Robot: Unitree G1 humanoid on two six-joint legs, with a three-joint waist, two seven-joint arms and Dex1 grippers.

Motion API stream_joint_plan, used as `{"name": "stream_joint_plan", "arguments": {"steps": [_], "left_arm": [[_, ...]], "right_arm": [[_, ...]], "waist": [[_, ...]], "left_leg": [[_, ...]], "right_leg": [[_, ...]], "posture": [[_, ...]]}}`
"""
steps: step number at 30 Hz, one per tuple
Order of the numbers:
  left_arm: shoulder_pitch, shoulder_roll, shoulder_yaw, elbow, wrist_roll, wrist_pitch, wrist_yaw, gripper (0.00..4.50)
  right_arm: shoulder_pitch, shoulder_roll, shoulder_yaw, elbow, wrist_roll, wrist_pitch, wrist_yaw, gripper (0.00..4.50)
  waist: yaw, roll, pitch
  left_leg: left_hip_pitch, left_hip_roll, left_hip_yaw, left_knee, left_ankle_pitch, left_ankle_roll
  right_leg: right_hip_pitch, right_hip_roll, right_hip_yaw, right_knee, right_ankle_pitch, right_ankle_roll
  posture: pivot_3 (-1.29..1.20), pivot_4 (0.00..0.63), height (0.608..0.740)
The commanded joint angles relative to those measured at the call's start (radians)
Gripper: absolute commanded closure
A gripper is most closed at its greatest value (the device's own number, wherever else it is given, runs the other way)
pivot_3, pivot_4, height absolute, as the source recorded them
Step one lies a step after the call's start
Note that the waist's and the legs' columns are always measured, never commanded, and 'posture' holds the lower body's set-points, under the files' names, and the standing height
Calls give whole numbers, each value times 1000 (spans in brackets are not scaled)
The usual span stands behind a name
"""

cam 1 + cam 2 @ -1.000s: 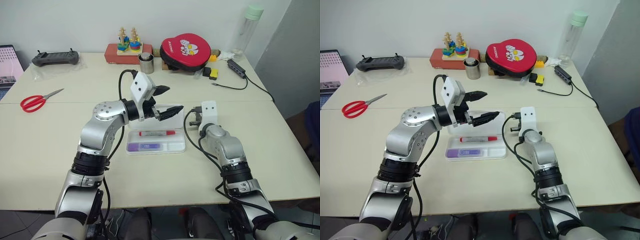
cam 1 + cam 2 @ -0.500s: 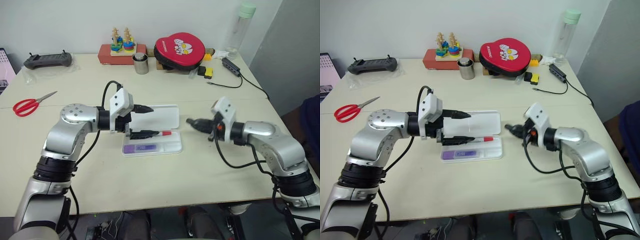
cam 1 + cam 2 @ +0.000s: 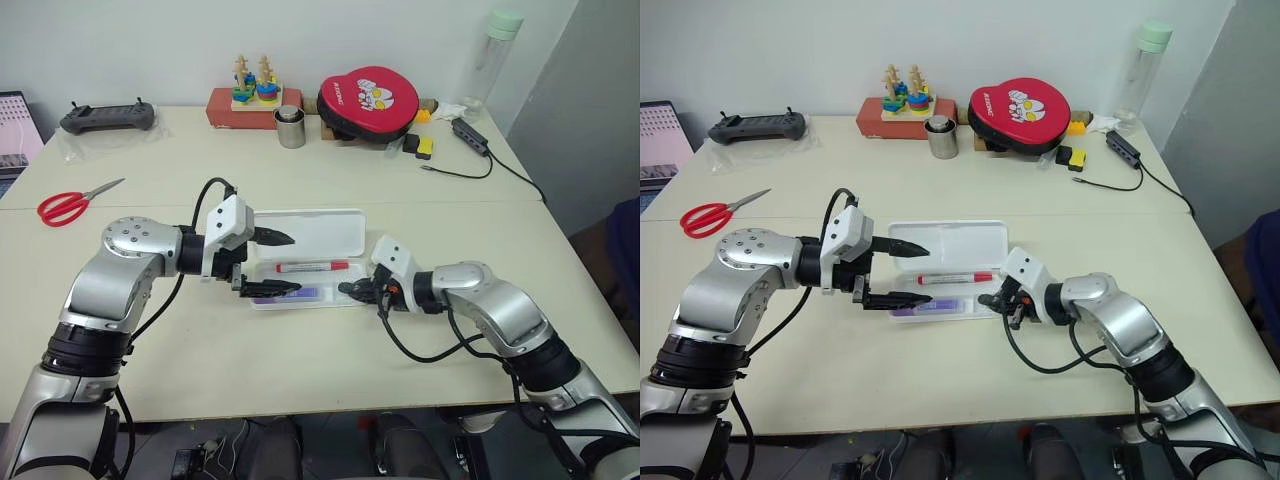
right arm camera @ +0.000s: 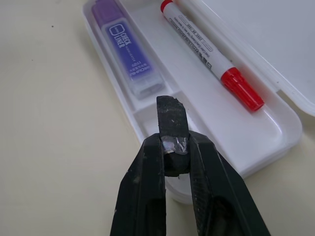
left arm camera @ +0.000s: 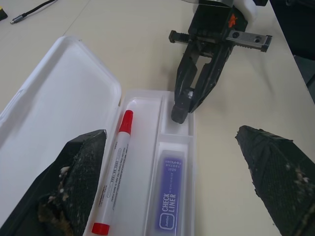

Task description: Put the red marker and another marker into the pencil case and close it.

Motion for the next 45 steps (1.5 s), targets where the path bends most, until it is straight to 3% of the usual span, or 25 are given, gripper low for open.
{"name": "stream_joint_plan", "arguments": {"steps": [1, 7, 8, 12, 15, 21, 27, 29, 37, 45], "left_arm": [[0, 9, 28, -37, -14, 8, 15, 0], [9, -8, 53, -64, -52, 60, 57, 0], [13, -12, 68, -69, -66, 82, 77, 0], [31, -38, 154, -97, -154, 177, 155, 0], [39, -59, 217, -96, -189, 209, 223, 0], [76, -69, 295, -91, -182, 195, 329, 0], [123, -70, 331, -159, -208, 214, 380, 0], [141, -66, 346, -187, -220, 226, 395, 0], [222, 7, 373, -276, -285, 283, 357, 0], [239, 83, 346, -280, -296, 292, 294, 0]], "right_arm": [[-21, 7, -11, -9, -9, -17, 17, 3398], [-33, 20, -32, -19, -1, -10, 35, 1995], [-45, 27, -52, -27, 13, -10, 37, 1966], [-155, 86, -186, -41, 149, 32, 69, 965], [-306, 135, -257, 111, 145, 36, 10, 1372], [-574, 211, -240, 659, -34, -150, -116, 2892], [-703, 290, -212, 1019, -151, -347, -125, 4349], [-715, 301, -199, 1076, -182, -379, -96, 4463], [-628, 280, -73, 916, -230, -337, 231, 4463], [-425, 212, 7, 486, -197, -257, 384, 4463]], "waist": [[0, 0, 0], [-2, 0, 0], [-2, 0, 0], [-6, 0, 0], [-12, 0, 0], [-6, -1, 0], [-9, -1, 0], [-9, -1, 0], [-10, 0, 0], [-10, 0, 0]], "left_leg": [[0, 0, 0, 0, 0, 0], [0, 0, 0, 0, 0, 0], [0, 0, 0, 0, 0, 0], [0, 0, 0, 0, 0, 0], [0, 0, 0, 0, 0, 0], [2, 0, 0, 0, 0, 0], [0, 0, 2, -2, 0, 0], [0, 0, 1, -3, 0, 0], [0, 0, 1, -3, 0, 0], [1, 0, 0, -3, 0, 0]], "right_leg": [[0, 0, 0, 0, 0, 0], [0, 0, 0, 0, 0, 0], [0, 0, 0, 0, 0, 0], [0, 0, 0, 1, 0, 0], [0, 0, 0, 1, 0, 0], [1, 0, 0, 1, 3, -5], [-1, -1, 0, 0, 4, -5], [-1, -1, 0, 0, 4, -6], [-1, -1, -1, 1, 4, -6], [-1, 0, -1, 1, 4, -6]], "posture": [[0, 150, 740], [0, 150, 740], [0, 150, 740], [0, 150, 740], [0, 150, 740], [0, 150, 740], [0, 150, 740], [0, 150, 740], [0, 150, 740], [0, 150, 740]]}}
